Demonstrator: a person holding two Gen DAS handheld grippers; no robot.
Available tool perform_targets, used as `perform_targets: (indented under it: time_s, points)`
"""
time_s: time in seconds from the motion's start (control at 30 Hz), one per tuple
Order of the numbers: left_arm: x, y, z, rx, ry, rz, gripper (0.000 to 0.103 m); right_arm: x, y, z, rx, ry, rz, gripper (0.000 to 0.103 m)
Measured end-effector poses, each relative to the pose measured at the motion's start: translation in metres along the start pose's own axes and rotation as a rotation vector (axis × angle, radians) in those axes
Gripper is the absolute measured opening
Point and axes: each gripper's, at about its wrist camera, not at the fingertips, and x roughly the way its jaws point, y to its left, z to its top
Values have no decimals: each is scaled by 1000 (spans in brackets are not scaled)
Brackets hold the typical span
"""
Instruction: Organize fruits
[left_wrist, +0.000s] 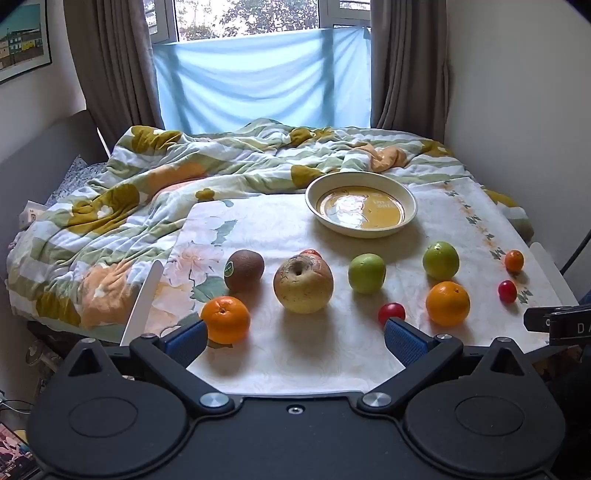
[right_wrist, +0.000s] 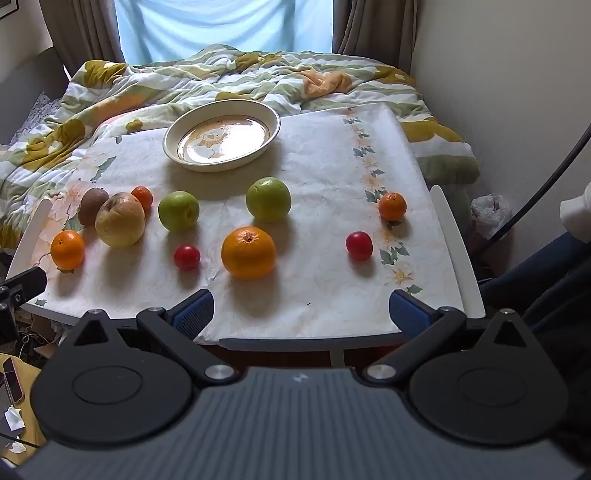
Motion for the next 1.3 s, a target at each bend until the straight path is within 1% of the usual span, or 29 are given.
perform_targets:
  time_s: [0.13,0.2,0.23,0.27,0.63,0.67,1.3]
  points:
    - [1,2,4,-10,4,-25,103,0,0,0,-3,-9,-2,103]
    - [-1,5,5,-12,5,-26,103,0,0,1,-4,-9,-2,103]
    - [-1,6,7,-11,7,-26,103,0,0,1,-3,-7,-1,103]
    - [0,4,0,-16,-9,-22,103,1,0,1,-3,-7,-1,103]
    - [3,3,0,-16,-2,-17,103,2,1,2,-3,-5,4,103]
    - [4,3,1,-15,-1,-15,103,1,0,9,-4,-5,6,103]
    - [7,2,2,-15,2,-17,103,6,3,6,-6,-1,11,103]
